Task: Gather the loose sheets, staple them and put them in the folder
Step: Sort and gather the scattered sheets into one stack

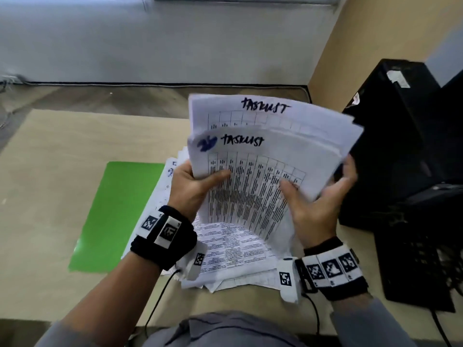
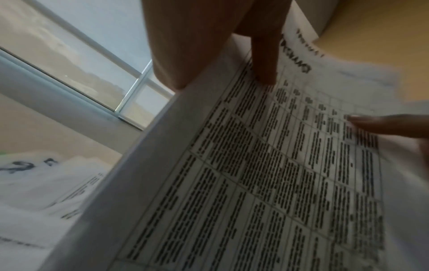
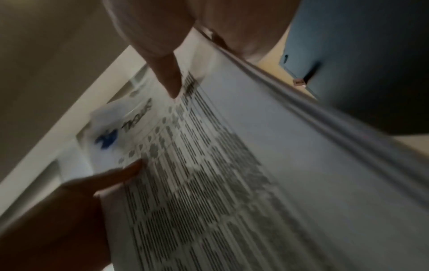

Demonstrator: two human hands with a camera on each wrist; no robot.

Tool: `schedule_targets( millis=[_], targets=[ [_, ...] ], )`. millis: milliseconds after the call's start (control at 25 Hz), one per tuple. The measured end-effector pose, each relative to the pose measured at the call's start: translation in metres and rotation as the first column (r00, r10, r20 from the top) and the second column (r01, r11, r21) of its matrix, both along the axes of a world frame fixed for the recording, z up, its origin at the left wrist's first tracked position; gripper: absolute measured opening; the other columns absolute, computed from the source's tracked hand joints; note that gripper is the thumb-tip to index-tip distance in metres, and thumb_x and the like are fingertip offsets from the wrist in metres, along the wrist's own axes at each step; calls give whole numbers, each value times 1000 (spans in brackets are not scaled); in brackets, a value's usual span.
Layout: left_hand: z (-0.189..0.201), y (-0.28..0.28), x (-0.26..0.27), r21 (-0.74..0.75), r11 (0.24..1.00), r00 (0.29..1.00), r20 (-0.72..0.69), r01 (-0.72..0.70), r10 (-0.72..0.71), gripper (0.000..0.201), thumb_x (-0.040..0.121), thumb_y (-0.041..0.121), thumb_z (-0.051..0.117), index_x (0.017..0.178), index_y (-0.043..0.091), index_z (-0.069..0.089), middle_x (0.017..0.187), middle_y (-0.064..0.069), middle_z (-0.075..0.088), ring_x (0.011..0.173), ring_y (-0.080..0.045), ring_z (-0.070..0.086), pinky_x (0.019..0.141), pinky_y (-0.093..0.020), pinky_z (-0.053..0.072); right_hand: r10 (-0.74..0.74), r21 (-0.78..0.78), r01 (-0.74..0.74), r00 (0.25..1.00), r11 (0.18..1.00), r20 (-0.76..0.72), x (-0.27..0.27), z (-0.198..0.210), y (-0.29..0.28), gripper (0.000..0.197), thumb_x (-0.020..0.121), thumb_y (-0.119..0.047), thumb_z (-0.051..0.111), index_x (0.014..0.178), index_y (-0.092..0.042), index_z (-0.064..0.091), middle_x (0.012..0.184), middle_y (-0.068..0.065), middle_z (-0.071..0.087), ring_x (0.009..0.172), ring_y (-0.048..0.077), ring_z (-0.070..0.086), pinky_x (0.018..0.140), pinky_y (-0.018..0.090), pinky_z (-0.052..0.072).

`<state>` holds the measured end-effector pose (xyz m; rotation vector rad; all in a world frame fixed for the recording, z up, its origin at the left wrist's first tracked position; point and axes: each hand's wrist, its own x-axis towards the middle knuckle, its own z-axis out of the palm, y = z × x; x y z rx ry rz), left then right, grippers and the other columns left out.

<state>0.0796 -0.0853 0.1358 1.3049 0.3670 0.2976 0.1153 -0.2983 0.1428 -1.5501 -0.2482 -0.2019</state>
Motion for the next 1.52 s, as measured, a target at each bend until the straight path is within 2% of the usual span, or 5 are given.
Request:
schedule_targets(
  millis=[280,560,840,1200,1520],
  targets=[
    [-48,8,-8,307,938,953,-295,161,-67,33,68,3,84,98,11,71,89,-2,75,85,-20,70,70,-28,57,81,-266,-158,958,951,-276,0,-38,-13,30,86,-6,72,81,-36,73,75,-23,71,68,-5,63,64,25,51],
    [-97,22,11,607,469,696,-718,641,-22,81,54,45,90,117,12,51,118,-5,55,103,-19,52,95,-38,48,-380,-455,583,801,674,463,42,18,-65,18,97,-18,61,103,-6,72,87,19,72,77,26,65,69,30,49],
    [-103,16,23,557,19,556,-830,831,38,79,56,58,82,118,17,54,124,-4,44,118,-23,41,103,-47,39,-359,-516,647,752,561,553,36,25,-88,17,96,-11,60,105,-4,72,91,19,73,79,34,67,71,28,48],
    [-83,12,-1,433,-111,387,-875,895,-291,34,79,33,76,108,16,72,105,-6,72,87,-18,62,75,-28,47,-350,-534,579,809,616,473,19,17,-100,18,96,-10,62,99,6,70,83,25,69,73,34,64,72,20,40],
    [-85,70,34,590,-152,595,-804,793,-11,63,62,52,83,117,25,65,128,-1,46,120,-21,45,96,-46,41,-280,-543,477,869,691,408,16,12,-80,16,94,-9,64,97,6,69,83,23,70,73,27,63,71,17,39]
  ],
)
